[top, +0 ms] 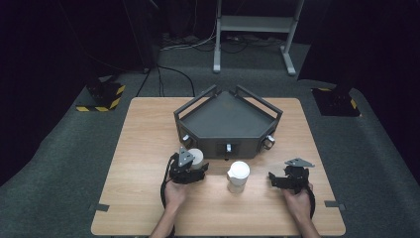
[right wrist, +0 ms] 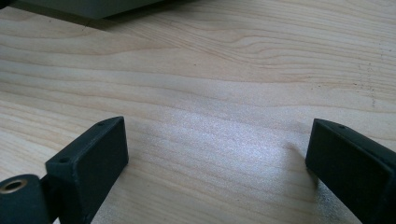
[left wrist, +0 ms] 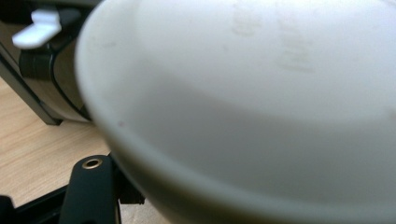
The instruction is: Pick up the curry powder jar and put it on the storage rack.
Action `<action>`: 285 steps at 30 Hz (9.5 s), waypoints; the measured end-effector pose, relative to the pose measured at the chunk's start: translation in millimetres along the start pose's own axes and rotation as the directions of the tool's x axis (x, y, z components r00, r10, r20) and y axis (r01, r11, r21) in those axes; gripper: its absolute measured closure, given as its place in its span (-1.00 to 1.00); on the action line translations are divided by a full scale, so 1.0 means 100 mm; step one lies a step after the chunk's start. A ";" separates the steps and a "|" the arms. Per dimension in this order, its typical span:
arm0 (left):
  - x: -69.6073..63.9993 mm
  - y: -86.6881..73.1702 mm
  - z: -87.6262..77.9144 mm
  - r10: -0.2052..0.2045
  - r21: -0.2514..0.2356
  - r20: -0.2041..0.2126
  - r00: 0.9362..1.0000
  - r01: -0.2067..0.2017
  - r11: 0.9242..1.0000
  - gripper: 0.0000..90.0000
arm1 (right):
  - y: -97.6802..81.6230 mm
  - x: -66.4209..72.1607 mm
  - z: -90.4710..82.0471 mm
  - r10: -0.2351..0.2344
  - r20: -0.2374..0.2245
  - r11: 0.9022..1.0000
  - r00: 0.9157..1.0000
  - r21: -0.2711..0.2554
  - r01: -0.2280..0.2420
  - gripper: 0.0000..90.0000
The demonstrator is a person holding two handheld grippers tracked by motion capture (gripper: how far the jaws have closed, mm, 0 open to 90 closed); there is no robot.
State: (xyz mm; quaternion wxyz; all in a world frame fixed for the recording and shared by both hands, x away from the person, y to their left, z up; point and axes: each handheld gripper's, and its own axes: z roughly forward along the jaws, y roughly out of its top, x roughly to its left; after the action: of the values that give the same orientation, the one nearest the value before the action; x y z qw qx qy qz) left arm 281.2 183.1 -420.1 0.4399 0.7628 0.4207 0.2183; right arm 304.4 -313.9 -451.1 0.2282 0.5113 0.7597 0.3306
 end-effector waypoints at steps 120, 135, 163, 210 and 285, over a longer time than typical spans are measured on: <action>0.22 1.86 0.40 0.000 0.116 -0.046 0.999 0.006 0.993 -0.26 | 0.00 0.01 0.00 -0.003 0.003 1.000 1.000 0.000 0.003 -0.89; 0.27 1.83 0.41 -0.010 0.104 -0.032 0.999 0.013 0.995 -0.27 | 0.00 0.01 0.00 -0.003 0.003 1.000 1.000 0.000 0.003 -0.89; 0.40 1.55 0.17 -0.033 0.030 -0.009 0.999 0.033 0.999 -0.98 | 0.00 0.01 0.00 0.000 0.003 1.000 1.000 0.001 0.000 -0.89; 0.36 0.68 -0.30 -0.019 -0.028 -0.013 1.000 0.018 0.999 -0.93 | 0.00 0.00 0.00 0.000 0.001 1.000 1.000 0.001 0.000 -0.89; 0.20 -0.19 0.23 -0.085 0.154 -0.094 0.992 0.099 0.983 -0.91 | 0.01 0.00 0.00 -0.003 0.003 1.000 1.000 0.003 0.003 -0.89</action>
State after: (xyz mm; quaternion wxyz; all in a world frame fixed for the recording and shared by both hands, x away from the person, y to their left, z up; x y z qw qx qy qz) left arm 299.9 194.0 -448.8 0.3688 0.7649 0.4904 0.1963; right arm 304.6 -313.4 -450.8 0.2291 0.5110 0.7606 0.3285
